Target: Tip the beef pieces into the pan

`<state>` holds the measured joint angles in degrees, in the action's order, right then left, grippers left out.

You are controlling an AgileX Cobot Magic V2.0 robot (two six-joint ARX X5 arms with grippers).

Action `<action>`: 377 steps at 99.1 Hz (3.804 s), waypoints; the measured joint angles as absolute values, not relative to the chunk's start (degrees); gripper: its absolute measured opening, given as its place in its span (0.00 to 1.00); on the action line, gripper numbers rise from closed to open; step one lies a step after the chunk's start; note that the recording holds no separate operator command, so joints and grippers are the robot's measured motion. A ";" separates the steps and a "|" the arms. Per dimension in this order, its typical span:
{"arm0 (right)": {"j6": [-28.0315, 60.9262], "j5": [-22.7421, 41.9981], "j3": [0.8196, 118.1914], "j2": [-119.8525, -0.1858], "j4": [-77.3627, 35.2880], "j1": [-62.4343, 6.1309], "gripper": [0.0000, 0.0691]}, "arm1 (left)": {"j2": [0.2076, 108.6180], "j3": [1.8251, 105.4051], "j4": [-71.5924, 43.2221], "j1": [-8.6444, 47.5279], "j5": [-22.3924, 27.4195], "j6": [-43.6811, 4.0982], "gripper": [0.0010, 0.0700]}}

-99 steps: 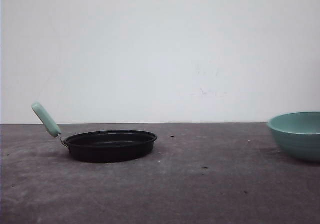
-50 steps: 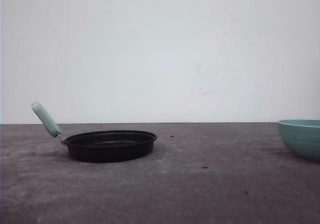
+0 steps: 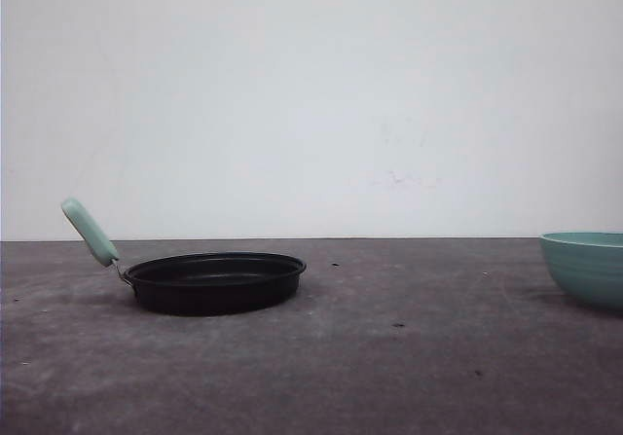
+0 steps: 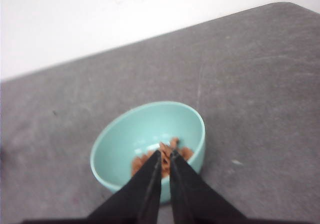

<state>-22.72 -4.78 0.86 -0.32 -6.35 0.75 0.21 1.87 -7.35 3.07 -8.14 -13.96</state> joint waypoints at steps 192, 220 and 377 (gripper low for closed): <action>-19.27 -7.53 33.85 -25.17 -14.35 -3.11 0.77 | 62.19 19.20 22.65 20.16 -1.54 -29.82 0.90; -19.25 -7.53 33.85 -25.17 -14.35 -3.29 0.77 | 74.59 19.20 35.66 20.16 -1.58 -29.82 0.89; -24.97 -6.94 33.85 -51.51 -20.34 3.57 0.72 | 41.87 24.23 13.56 19.35 10.22 -30.13 0.06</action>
<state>-24.97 -6.94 33.85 -51.51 -20.34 3.57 41.87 24.23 13.56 19.35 10.22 -30.13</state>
